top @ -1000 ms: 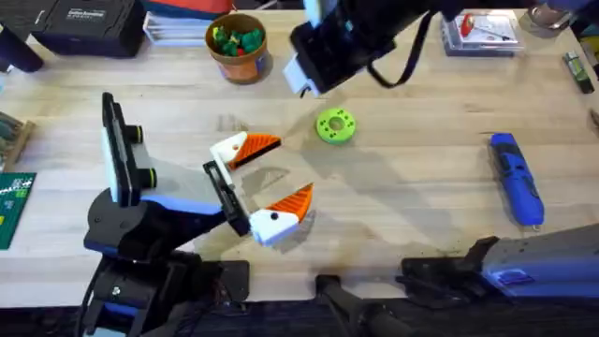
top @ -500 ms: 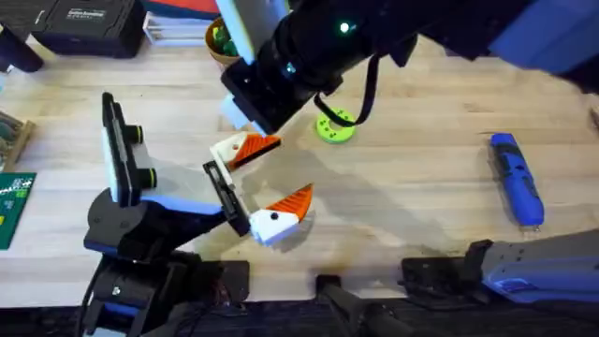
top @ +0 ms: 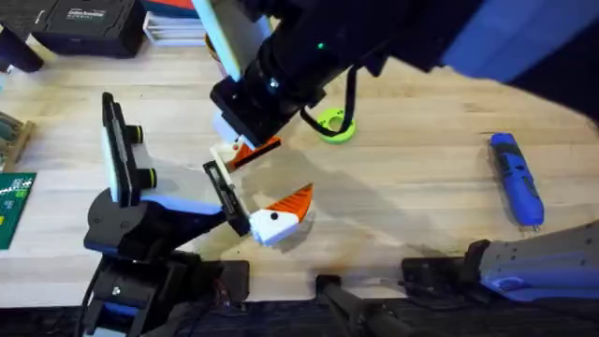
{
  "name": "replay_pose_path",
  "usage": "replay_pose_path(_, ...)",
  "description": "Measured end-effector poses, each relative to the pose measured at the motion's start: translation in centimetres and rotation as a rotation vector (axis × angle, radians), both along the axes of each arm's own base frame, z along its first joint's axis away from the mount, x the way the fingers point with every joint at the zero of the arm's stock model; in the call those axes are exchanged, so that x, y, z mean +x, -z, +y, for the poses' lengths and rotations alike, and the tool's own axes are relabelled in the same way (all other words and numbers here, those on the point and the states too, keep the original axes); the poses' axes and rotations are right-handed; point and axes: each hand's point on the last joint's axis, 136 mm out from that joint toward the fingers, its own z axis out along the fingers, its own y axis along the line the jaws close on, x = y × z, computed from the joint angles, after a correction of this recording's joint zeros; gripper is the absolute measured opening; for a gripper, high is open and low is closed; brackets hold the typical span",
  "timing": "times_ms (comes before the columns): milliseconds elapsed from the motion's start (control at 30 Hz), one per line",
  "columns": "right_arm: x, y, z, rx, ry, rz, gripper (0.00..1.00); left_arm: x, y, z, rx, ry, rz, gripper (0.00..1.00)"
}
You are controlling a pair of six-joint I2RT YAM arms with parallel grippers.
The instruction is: Pick up the gripper from the table and insert it into the empty holder that is missing its gripper. Then pick up a screw, insert it into the mounting hole, and use the screwdriver to tighten it. Finally, clean up the table by picking up the vegetable and placing it into the bucket.
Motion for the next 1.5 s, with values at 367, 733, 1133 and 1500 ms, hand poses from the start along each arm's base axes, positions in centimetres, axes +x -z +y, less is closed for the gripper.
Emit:
replay_pose_path(367, -0.1, 1.2, 0.5, -0.024, -0.008, 0.020, 0.007, 0.0, 0.0, 0.0, 0.000, 0.000, 0.000, 0.985)
replay_pose_path(733, -0.3, 2.3, 0.9, -0.047, -0.016, 0.033, 0.007, 0.0, 0.0, 0.0, -0.003, -0.002, 0.006, 0.985)
replay_pose_path(1133, -0.1, 2.2, 1.2, -0.037, -0.017, 0.027, 0.007, 0.0, 0.0, 0.0, -0.003, -0.001, 0.007, 0.986)
replay_pose_path(1500, 0.1, 2.3, 1.4, -0.032, -0.017, 0.024, 0.007, 0.0, 0.0, 0.0, -0.004, 0.000, 0.008, 0.986)
